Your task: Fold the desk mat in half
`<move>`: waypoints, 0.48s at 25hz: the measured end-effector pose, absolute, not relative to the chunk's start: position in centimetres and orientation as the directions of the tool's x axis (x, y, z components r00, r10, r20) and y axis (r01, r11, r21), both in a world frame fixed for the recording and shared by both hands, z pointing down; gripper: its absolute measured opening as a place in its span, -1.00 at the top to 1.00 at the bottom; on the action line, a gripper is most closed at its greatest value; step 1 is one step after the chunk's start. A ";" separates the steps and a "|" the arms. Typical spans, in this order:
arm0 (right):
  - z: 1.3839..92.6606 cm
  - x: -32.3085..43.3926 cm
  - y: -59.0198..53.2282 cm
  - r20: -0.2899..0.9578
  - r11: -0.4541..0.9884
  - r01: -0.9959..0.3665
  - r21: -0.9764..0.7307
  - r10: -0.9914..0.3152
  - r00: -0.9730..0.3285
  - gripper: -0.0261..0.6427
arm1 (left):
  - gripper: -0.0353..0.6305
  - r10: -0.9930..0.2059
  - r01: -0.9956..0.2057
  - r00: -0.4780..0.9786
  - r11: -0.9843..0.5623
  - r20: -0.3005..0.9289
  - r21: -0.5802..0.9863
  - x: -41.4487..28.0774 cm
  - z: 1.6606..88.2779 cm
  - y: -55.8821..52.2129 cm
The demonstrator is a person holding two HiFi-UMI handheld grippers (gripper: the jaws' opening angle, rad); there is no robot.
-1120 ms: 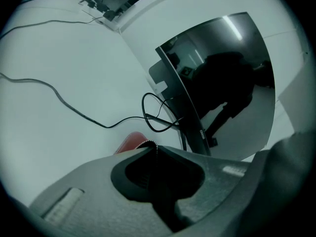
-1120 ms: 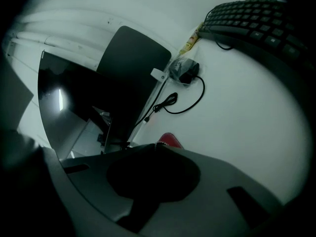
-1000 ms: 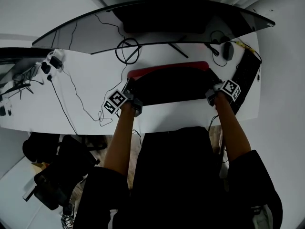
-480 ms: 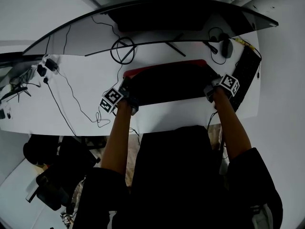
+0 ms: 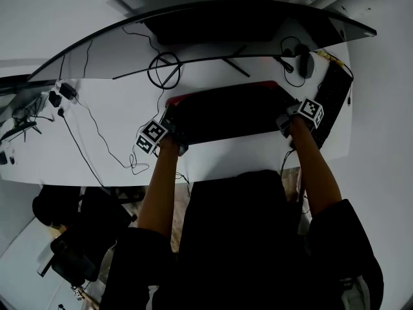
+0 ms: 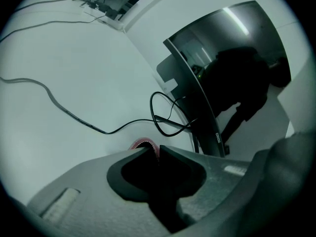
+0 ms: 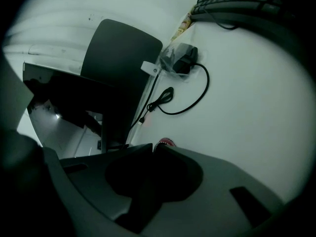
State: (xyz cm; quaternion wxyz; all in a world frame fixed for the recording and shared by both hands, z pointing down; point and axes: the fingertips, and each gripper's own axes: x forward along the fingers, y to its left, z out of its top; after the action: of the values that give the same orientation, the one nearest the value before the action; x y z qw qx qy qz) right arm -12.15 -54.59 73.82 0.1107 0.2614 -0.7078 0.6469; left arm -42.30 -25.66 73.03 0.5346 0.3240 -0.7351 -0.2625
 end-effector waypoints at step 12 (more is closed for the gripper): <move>71.8 -12.1 -54.9 0.425 0.074 -0.466 -0.882 -0.301 -0.853 0.56 | 0.23 -0.840 -0.279 -0.150 0.542 0.521 0.793 -41.6 71.4 -27.0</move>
State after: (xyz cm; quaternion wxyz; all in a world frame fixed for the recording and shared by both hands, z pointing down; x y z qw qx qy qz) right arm -12.11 -54.87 71.76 0.0654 0.2627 -0.7300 0.6275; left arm -41.63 -27.03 71.45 0.5188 0.3951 -0.7083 -0.2704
